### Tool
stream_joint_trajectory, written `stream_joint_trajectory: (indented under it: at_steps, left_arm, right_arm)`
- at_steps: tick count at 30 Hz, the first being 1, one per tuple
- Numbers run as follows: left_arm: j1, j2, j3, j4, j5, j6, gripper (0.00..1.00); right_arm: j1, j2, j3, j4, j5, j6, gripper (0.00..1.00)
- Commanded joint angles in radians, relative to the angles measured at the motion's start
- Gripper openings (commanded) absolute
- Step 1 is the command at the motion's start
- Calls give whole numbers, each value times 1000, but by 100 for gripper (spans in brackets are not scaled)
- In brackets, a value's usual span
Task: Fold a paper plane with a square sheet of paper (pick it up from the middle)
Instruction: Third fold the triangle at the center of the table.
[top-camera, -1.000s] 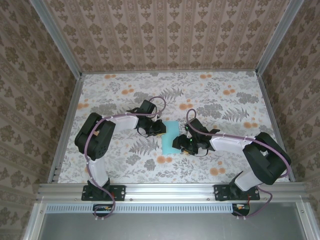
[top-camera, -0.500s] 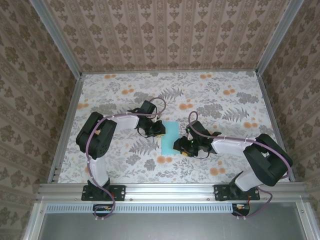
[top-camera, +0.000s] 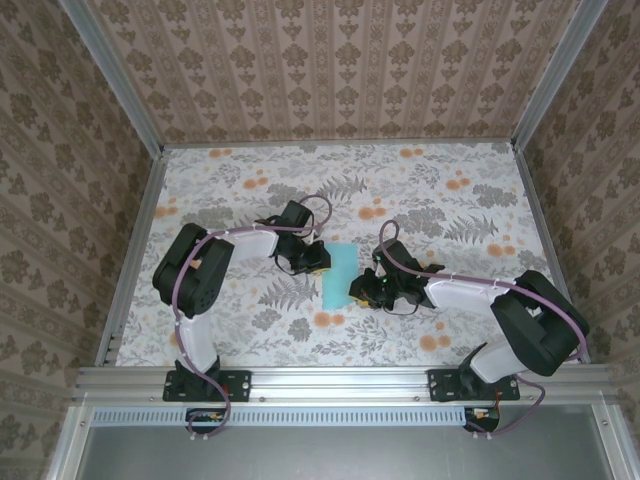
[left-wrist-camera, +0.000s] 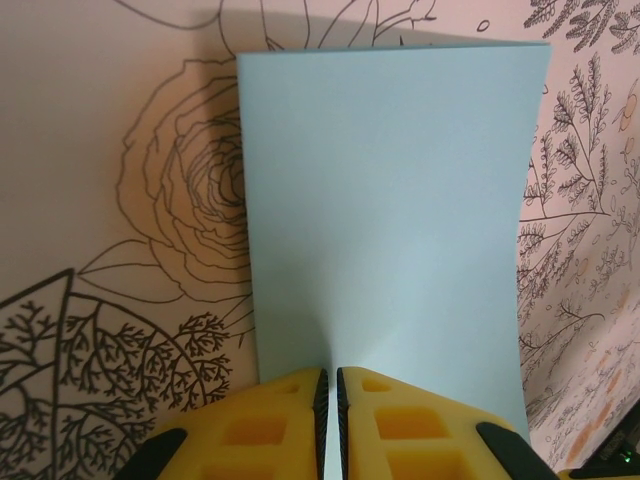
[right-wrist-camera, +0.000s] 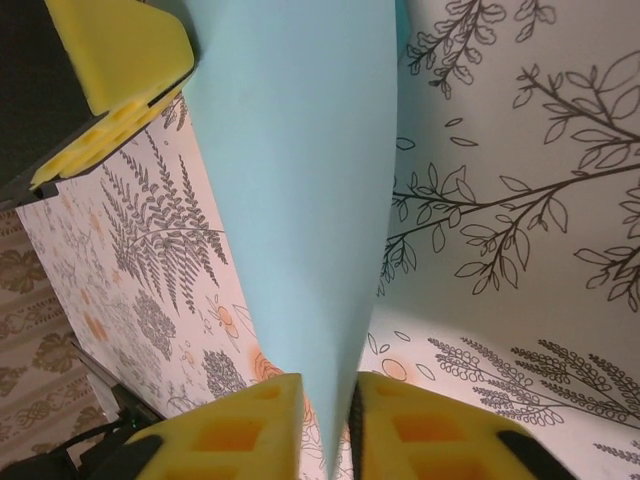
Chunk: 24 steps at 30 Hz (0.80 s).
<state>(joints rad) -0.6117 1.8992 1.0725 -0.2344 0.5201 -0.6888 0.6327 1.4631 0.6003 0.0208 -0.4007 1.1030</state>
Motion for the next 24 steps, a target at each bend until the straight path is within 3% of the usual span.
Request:
stream_joint_trajectory:
  at_steps: [1, 7, 16, 24]
  left_arm:
    - [6, 27, 10, -36, -18, 14, 14]
    - [6, 23, 17, -36, -2, 26, 14]
    - [5, 0, 58, -49, 28, 39, 14]
    - [30, -33, 73, -57, -21, 48, 14]
  right_arm:
    - [1, -14, 7, -4, 15, 32, 12]
    - [2, 32, 55, 11, 8, 47, 3]
    - [10, 162, 164, 44, 13, 35, 2]
    - [12, 228, 195, 62, 15, 26, 2]
